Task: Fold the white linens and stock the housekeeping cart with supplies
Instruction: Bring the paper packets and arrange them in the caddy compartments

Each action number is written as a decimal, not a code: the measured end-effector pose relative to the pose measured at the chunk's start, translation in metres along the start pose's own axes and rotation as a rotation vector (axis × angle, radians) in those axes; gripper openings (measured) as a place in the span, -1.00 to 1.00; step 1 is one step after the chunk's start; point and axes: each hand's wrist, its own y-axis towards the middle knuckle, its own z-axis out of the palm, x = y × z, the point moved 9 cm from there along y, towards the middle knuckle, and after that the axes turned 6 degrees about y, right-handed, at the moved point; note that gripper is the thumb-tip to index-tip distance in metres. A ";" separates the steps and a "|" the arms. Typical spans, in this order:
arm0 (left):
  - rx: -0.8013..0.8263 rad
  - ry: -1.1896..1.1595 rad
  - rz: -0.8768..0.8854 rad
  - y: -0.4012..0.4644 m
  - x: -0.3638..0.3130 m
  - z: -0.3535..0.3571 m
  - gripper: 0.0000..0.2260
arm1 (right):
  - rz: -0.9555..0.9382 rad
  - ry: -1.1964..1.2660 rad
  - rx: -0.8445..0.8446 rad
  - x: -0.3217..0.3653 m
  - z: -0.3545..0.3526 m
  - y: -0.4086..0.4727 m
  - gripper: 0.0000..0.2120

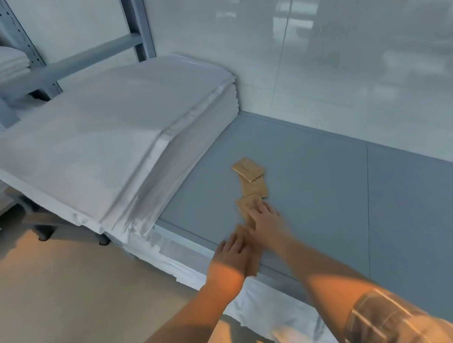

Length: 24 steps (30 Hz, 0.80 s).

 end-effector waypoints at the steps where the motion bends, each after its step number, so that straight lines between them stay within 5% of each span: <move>1: -0.006 -0.003 0.002 0.006 0.000 0.001 -0.43 | 0.013 -0.006 -0.003 -0.001 0.003 0.005 -0.43; 9: 0.131 0.065 0.142 0.017 -0.003 0.012 -0.53 | 0.083 -0.052 -0.170 -0.001 -0.010 0.003 -0.58; 15: 0.131 -0.067 0.087 0.008 0.011 -0.008 -0.60 | 0.108 0.061 -0.202 -0.017 -0.025 -0.026 -0.66; 24: -0.112 -0.091 0.070 0.006 -0.015 -0.085 -0.76 | 0.188 0.161 -0.502 -0.045 -0.092 -0.120 -0.77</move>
